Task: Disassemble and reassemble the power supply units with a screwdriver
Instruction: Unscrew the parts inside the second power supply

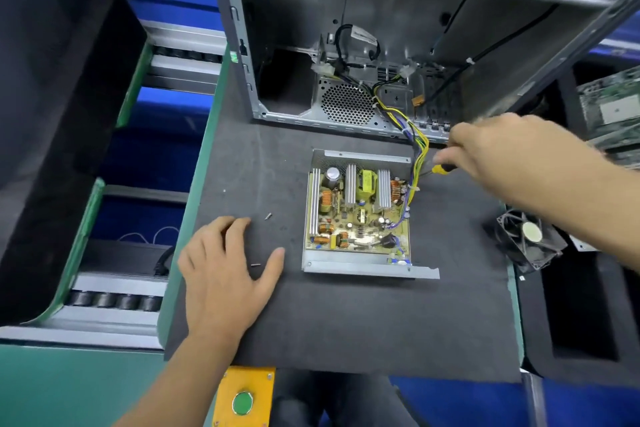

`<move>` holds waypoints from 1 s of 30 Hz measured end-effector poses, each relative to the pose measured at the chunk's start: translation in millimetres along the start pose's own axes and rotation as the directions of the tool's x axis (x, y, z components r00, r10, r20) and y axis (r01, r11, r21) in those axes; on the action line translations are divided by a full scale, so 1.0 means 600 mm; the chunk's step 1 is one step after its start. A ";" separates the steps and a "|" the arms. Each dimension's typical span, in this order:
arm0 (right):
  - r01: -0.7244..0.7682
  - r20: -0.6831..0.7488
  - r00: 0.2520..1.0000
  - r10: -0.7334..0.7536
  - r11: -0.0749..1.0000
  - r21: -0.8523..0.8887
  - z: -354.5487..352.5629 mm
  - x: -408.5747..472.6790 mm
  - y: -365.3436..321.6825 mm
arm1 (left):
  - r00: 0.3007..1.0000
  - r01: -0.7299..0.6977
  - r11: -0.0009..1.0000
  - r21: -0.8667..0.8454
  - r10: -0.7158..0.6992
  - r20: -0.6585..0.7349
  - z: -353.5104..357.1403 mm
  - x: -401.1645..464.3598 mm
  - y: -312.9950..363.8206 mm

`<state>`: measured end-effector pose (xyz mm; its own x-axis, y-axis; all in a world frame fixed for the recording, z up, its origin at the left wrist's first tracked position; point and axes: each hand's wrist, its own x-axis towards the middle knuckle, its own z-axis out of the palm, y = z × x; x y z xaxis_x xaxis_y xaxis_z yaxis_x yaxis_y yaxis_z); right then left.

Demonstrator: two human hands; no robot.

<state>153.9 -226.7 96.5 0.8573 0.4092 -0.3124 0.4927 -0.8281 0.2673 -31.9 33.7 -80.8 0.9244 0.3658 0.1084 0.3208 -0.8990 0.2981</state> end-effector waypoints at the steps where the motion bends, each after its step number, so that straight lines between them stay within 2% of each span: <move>1: 0.050 0.025 0.998 -0.053 0.993 0.109 -0.004 0.000 0.002 | 1.000 -0.004 1.000 0.014 0.004 -0.007 0.004 -0.001 -0.001; 2: 0.105 0.011 0.994 -0.109 0.975 0.197 -0.006 0.000 0.007 | 1.000 -0.008 1.000 0.025 0.009 -0.017 0.007 -0.001 -0.003; 3: 0.156 0.007 0.987 -0.160 0.967 0.200 -0.007 0.002 0.012 | 1.000 -0.010 0.999 0.031 0.010 -0.027 0.010 -0.001 -0.005; 7: 0.251 -0.021 0.968 -0.251 0.968 -0.014 -0.004 0.013 0.024 | 0.998 -0.006 1.000 0.028 0.007 -0.056 0.021 -0.001 -0.008; 11: 0.266 0.003 0.964 -0.267 0.960 -0.094 -0.003 0.026 0.017 | 0.998 0.003 1.000 0.027 -0.002 -0.058 0.024 -0.002 -0.011; 14: 0.201 -0.004 0.979 -0.202 0.974 -0.104 -0.005 0.032 0.000 | 0.998 0.020 0.999 0.032 -0.019 -0.060 0.025 -0.002 -0.010; 16: 0.149 0.019 0.989 -0.148 0.988 -0.047 -0.006 0.036 -0.006 | 0.997 0.026 0.999 0.026 -0.025 -0.068 0.024 0.000 -0.007; 19: 0.118 0.080 0.988 -0.130 0.982 0.147 -0.011 0.032 0.003 | 0.997 0.024 1.000 0.020 -0.022 -0.072 0.022 0.002 -0.005; 23: 0.258 -0.047 0.965 -0.257 0.966 0.021 -0.001 0.023 0.016 | 0.997 0.021 1.000 0.010 -0.020 -0.080 0.023 0.002 -0.005; 26: 0.254 -0.098 0.961 -0.257 0.966 -0.040 0.001 0.012 0.012 | 0.997 0.032 0.999 0.003 -0.032 -0.072 0.022 0.001 -0.003; 30: 0.272 -0.160 0.951 -0.264 0.962 0.032 0.009 0.004 0.004 | 0.997 0.045 0.999 -0.011 -0.045 -0.068 0.019 0.002 0.000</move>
<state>156.5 -229.7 91.3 0.7095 0.6688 -0.2220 0.7022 -0.6974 0.1432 -28.4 31.6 -91.4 0.8928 0.4215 0.1589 0.3593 -0.8791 0.3130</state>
